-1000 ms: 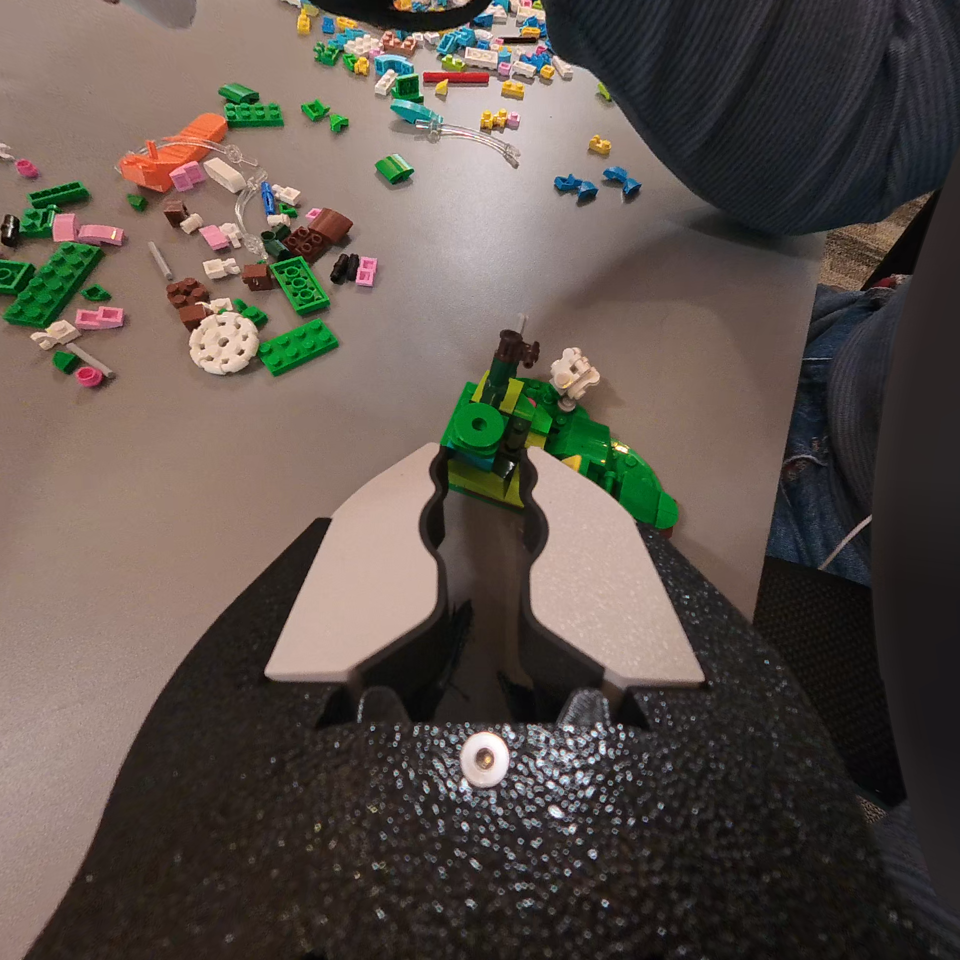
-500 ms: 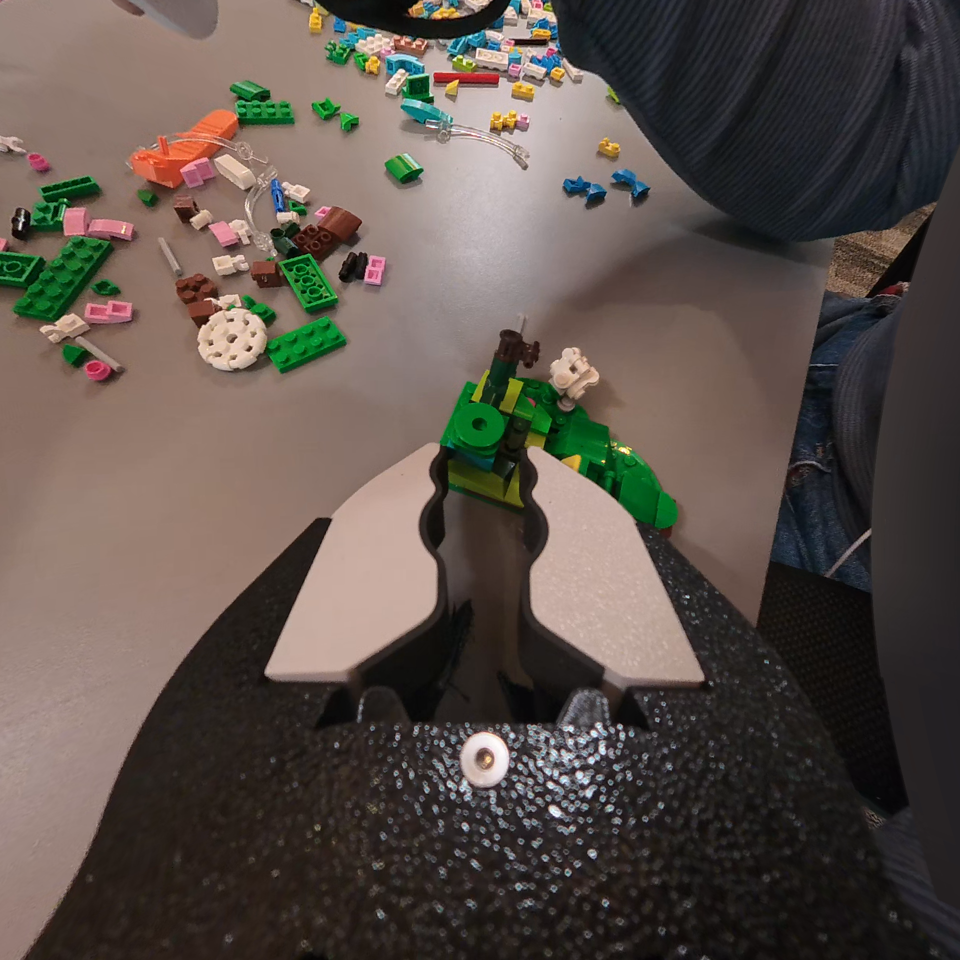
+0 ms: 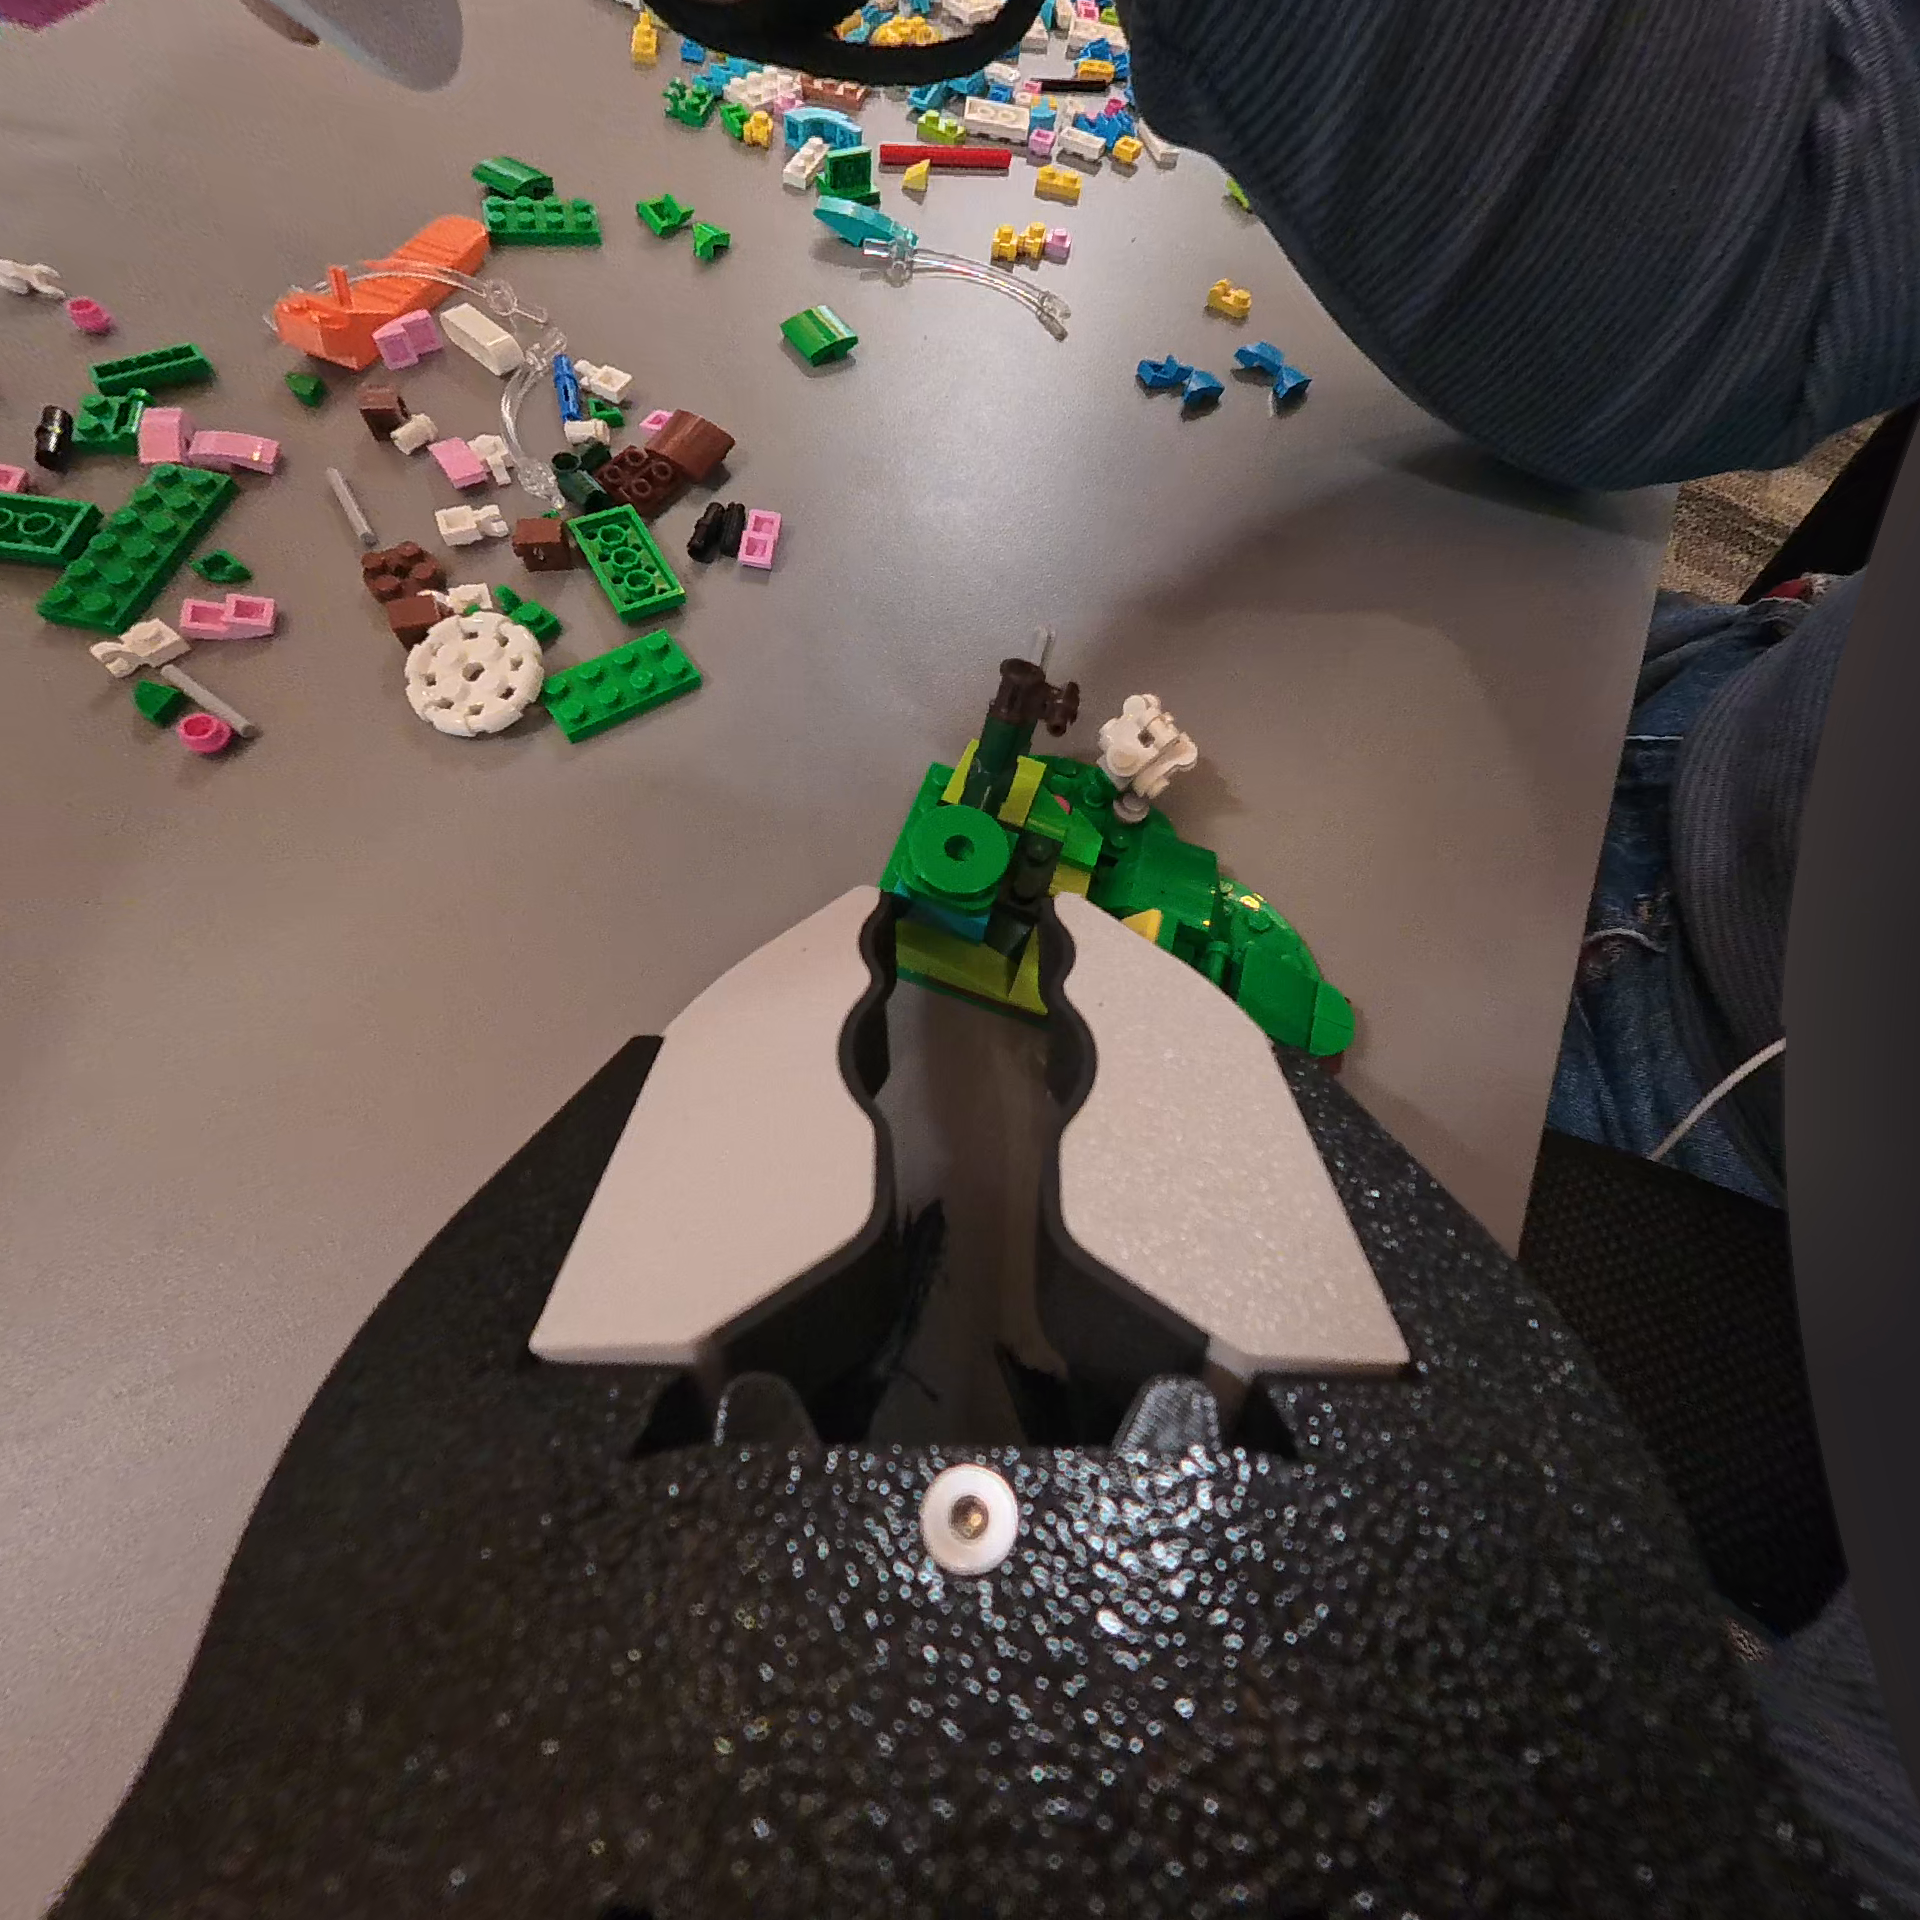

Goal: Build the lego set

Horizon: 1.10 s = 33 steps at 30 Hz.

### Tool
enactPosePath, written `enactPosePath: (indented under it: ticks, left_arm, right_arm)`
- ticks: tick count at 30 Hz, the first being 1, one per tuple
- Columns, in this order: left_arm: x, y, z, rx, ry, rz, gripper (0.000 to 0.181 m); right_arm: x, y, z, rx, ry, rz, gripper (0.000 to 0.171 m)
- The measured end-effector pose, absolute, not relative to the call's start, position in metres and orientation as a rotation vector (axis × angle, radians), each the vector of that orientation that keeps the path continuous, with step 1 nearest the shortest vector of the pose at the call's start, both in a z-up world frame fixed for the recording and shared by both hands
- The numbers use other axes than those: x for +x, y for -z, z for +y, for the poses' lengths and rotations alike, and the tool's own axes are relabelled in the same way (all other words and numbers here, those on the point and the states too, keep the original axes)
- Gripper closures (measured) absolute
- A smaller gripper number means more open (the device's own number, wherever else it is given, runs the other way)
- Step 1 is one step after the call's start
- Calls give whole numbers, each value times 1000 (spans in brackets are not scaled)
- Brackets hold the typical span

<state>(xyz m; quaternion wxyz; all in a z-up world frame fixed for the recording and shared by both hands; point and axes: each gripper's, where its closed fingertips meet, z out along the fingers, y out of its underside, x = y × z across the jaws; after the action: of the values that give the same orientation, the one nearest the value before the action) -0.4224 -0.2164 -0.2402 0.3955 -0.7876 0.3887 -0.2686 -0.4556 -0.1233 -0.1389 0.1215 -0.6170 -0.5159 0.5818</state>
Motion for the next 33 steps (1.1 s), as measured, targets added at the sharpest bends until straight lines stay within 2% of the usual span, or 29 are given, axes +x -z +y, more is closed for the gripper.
enactPosePath:
  ticks: [1, 19, 33]
  left_arm:
    - [-422, 240, -216, -1997, 681, 984, 155]
    - [-425, 241, -212, -2013, 662, 943, 155]
    - [-443, 241, -154, -2154, 344, 451, 155]
  right_arm:
    - [-456, 139, -123, -1802, -1699, -1506, 153]
    - [-456, 141, -123, -1814, -1696, -1507, 153]
    - [-451, 153, -121, -1893, -1499, -1533, 153]
